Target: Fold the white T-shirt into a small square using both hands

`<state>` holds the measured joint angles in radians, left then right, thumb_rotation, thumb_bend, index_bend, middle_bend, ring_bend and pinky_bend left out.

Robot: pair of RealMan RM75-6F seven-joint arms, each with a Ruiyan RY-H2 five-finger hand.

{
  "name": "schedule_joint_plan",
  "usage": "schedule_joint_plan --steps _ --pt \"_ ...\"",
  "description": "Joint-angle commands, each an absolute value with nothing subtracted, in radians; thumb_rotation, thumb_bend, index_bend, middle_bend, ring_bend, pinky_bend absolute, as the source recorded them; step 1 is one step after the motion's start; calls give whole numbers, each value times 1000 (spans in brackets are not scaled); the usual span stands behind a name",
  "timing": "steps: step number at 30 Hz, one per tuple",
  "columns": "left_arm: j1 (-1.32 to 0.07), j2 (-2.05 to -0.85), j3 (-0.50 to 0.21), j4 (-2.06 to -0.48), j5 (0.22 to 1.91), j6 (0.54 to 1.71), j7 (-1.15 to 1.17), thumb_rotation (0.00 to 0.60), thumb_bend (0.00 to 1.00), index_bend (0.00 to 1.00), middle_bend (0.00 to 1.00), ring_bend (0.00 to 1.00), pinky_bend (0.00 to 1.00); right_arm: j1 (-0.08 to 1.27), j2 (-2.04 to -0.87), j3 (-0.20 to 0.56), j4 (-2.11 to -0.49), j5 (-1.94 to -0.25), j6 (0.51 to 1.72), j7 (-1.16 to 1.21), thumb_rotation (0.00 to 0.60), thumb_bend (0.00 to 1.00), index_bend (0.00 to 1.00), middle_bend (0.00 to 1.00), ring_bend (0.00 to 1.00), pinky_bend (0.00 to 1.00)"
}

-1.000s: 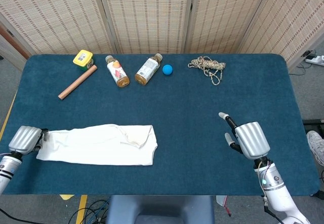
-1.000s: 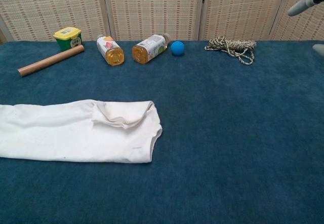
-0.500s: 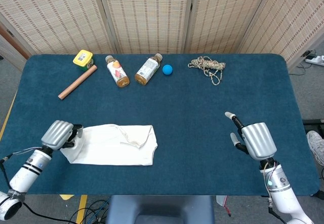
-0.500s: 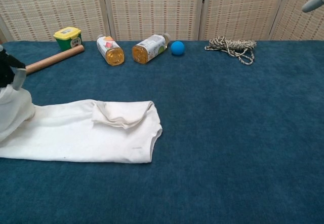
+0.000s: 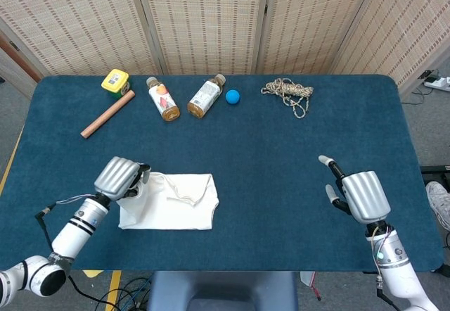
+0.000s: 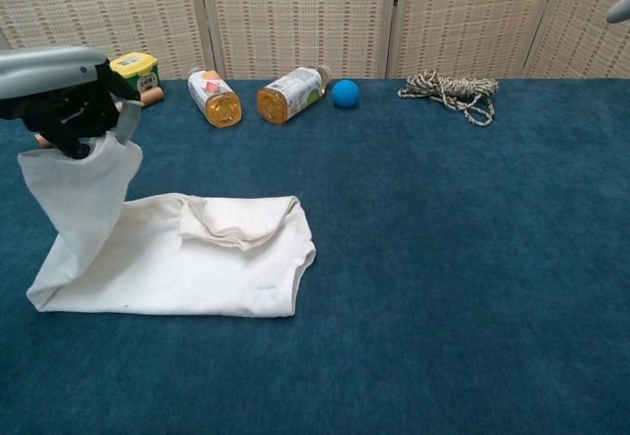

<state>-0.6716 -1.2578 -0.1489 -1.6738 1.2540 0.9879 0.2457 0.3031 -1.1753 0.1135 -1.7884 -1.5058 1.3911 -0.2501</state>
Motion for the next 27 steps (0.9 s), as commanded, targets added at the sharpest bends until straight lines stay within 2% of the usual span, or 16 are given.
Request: schedule_joint_plan --steps 1,12,27 --pt "-706 -1313 -164 -1715 1196 989 342 600 511 704 868 785 913 300 -1173 113 -1787 -1505 1392 -248 600 446 191 956 975 1000" --pt "-779 -1456 -169 -1710 1120 1003 534 600 510 702 867 783 913 284 -1161 111 -1784 -1500 1403 -239 600 447 191 956 975 1000" --pt "-853 -1593 -164 -1649 987 998 671 600 509 691 864 783 913 273 -1155 113 -1780 -1492 1405 -235 600 447 191 956 974 1000"
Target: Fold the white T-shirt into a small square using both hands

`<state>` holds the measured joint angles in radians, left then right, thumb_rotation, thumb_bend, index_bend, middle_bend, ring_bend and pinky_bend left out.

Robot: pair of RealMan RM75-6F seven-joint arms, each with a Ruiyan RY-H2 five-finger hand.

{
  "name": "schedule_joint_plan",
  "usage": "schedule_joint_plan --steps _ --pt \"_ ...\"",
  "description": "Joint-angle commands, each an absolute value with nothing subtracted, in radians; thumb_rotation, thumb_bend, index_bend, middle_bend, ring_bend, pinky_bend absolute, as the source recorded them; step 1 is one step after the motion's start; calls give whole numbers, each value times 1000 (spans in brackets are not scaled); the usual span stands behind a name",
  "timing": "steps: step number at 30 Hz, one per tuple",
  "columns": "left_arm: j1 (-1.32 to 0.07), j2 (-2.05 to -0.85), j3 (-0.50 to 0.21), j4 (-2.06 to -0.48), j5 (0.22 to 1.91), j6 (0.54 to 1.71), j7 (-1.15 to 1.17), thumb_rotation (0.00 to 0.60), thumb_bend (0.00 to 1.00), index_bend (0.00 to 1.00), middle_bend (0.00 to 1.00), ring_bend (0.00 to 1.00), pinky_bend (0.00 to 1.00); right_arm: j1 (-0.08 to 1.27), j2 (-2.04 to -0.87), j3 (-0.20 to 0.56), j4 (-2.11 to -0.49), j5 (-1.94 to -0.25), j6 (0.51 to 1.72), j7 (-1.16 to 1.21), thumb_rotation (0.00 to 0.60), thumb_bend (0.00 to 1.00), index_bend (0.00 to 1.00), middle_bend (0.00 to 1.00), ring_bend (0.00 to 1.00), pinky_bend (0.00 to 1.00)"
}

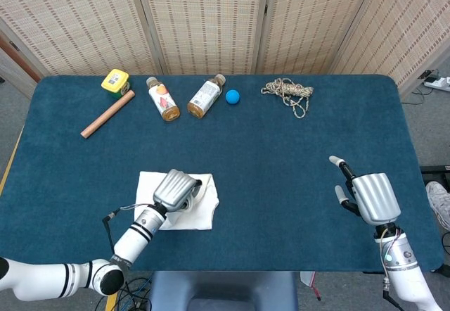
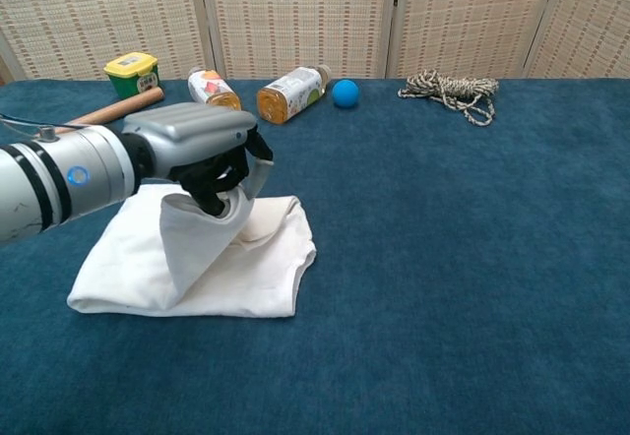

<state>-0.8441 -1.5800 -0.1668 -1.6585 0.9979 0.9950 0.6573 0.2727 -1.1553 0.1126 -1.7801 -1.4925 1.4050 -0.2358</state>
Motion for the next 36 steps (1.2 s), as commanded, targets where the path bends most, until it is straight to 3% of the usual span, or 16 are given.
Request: schedule_joint_plan --steps 1,18,26,36 --pt "-857 -1602 -163 -1644 978 998 677 600 509 689 864 782 913 272 -1156 113 -1780 -1492 1405 -235 600 447 191 956 974 1000" --pt "-899 -1706 -165 -1563 883 1006 711 600 501 602 855 782 913 261 -1154 115 -1773 -1484 1409 -229 600 447 191 956 974 1000" --pt "-905 -1732 -168 -1556 876 1031 719 600 418 332 848 780 911 256 -1152 116 -1767 -1484 1411 -220 600 447 191 956 976 1000" --pt "-895 -1744 -166 -1581 919 1081 702 600 314 182 846 780 911 252 -1149 117 -1762 -1486 1414 -209 600 447 191 957 977 1000"
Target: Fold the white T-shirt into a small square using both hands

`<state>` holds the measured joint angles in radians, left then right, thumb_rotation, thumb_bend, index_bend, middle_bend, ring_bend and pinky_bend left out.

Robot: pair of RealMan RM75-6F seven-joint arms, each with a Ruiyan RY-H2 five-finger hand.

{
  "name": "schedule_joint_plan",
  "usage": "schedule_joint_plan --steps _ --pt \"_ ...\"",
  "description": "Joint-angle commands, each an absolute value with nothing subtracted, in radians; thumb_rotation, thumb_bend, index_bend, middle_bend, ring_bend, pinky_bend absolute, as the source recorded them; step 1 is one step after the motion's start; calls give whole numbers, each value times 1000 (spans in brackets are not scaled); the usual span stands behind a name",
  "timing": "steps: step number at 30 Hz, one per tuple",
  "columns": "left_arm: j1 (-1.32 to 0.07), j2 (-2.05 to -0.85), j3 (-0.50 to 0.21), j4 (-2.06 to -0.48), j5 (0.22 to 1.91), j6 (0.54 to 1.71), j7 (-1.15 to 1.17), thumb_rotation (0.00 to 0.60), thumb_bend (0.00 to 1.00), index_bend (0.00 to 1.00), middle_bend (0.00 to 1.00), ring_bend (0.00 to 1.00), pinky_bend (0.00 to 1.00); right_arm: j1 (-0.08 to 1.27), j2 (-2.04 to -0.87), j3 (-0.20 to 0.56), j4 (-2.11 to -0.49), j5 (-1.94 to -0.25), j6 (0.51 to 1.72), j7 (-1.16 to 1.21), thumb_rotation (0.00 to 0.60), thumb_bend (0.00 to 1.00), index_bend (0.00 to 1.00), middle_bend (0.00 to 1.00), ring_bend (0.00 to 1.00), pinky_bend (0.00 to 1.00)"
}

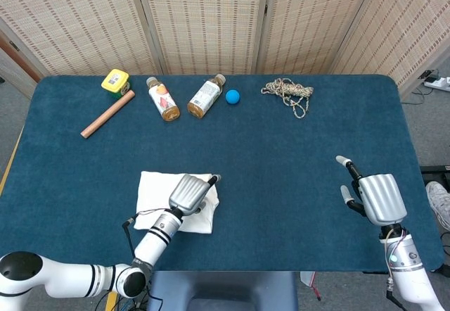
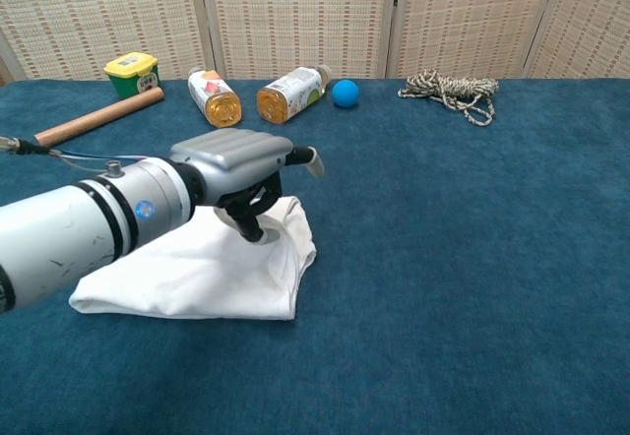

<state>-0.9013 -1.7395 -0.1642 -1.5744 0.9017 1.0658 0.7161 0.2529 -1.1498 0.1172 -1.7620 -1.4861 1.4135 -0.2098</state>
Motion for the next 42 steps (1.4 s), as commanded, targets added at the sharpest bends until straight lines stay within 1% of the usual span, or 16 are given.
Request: schedule_joint_plan --steps 1,6,12,16,19,26,30,39,42 --pt "-892 -1743 -167 -1585 929 1088 694 600 311 175 845 779 911 252 -1149 117 -1762 -1486 1414 -209 600 447 191 957 977 1000" --pt "-865 -1702 -164 -1625 970 1112 653 600 307 158 840 775 911 252 -1148 120 -1763 -1488 1415 -206 600 447 191 957 977 1000" --pt "-825 -1626 -108 -1661 1037 1113 623 600 307 158 840 775 911 252 -1150 120 -1762 -1489 1414 -204 600 447 191 957 977 1000" --pt "-810 -1607 -80 -1669 1067 1104 609 600 307 160 840 775 911 253 -1153 121 -1761 -1490 1412 -205 600 447 191 957 977 1000" --pt "-808 -1617 -79 -1644 1078 1101 609 600 307 160 840 775 911 254 -1153 121 -1762 -1491 1411 -205 600 447 191 957 977 1000" --pt "-832 -1680 -118 -1508 1065 1069 605 600 307 165 840 774 911 249 -1150 122 -1764 -1486 1414 -205 600 447 191 957 977 1000" --pt "-845 -1700 -150 -1466 1044 1042 578 600 307 171 840 774 911 246 -1148 122 -1765 -1486 1417 -205 600 447 191 957 977 1000" --pt "-881 -1786 -242 -1341 1052 1040 480 600 307 183 837 773 910 239 -1149 122 -1762 -1482 1426 -199 600 446 191 957 977 1000" --pt "-884 -1809 -258 -1299 1065 1053 452 600 307 183 833 771 910 236 -1147 123 -1761 -1481 1429 -197 600 446 191 957 977 1000"
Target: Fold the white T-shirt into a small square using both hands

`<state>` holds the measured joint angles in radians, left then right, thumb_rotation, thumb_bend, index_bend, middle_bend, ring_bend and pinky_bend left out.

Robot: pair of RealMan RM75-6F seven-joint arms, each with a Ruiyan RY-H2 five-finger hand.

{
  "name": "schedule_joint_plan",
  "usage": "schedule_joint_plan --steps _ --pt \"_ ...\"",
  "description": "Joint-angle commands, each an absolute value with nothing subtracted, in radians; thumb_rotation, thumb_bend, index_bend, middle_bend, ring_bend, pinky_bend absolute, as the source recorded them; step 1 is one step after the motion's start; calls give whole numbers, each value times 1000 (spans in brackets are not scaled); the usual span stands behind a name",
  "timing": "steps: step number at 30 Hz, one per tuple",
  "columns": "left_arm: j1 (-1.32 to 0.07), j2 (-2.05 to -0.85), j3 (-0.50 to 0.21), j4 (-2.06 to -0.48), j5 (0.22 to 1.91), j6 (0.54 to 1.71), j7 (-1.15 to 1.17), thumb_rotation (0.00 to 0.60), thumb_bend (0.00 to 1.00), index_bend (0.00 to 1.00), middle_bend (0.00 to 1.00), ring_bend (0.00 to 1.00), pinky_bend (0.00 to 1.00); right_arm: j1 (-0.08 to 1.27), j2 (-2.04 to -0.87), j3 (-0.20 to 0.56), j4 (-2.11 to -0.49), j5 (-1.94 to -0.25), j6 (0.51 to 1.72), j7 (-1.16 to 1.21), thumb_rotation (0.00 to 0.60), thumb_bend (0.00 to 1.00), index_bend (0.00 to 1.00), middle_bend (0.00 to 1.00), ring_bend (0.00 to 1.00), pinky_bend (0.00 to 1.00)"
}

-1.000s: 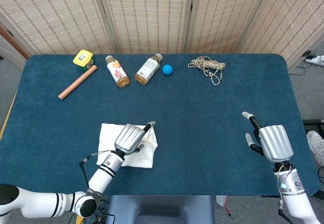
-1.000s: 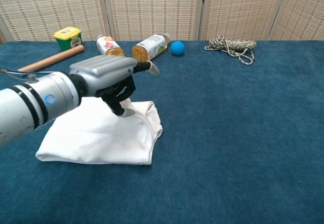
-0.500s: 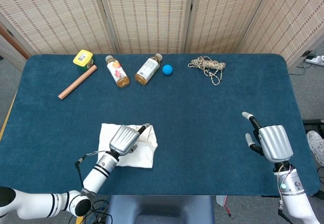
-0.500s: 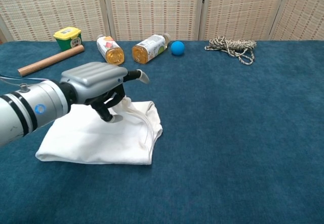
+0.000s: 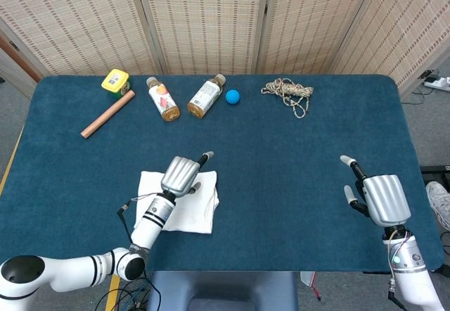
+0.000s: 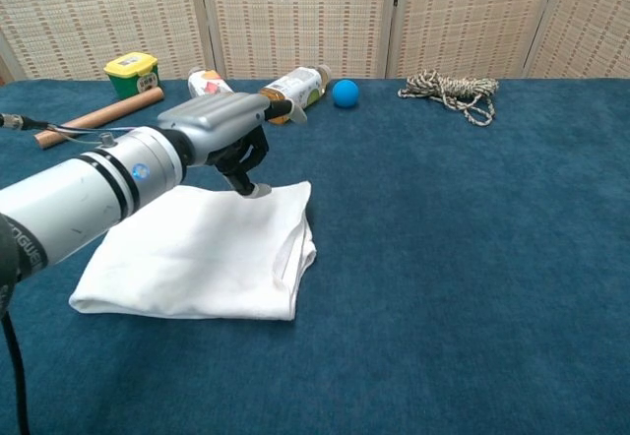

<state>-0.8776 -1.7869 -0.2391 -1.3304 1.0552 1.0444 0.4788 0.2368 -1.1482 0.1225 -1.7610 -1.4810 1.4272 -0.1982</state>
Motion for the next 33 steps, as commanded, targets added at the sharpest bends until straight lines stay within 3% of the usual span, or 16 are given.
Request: schedule_joint_plan --steps 1,9,16,21,28,33 --pt "-882 -1807 -259 -1298 1066 1054 445 600 307 183 832 770 910 235 -1147 123 -1761 -1481 1430 -197 600 447 191 957 977 1000" --pt "-789 -1684 -233 -1410 1068 1103 404 600 307 183 782 717 896 228 -1133 128 -1757 -1473 1435 -187 600 447 192 952 977 1000" --pt "-670 -1534 -189 -1533 1081 1180 350 600 307 206 671 594 759 229 -1108 125 -1746 -1449 1404 -172 600 447 208 849 859 976" --pt "-574 -1453 -151 -1551 1132 1247 242 600 307 232 608 525 708 232 -1084 114 -1719 -1466 1385 -140 600 466 306 715 701 801" --pt "-433 -1384 -96 -1524 1229 1397 120 600 300 251 499 442 596 224 -1060 62 -1617 -1552 1377 -40 600 496 279 386 324 400" --pt "-338 -1336 -52 -1527 1284 1487 62 600 291 247 452 391 531 187 -1076 42 -1563 -1550 1411 6 600 497 223 280 214 307"
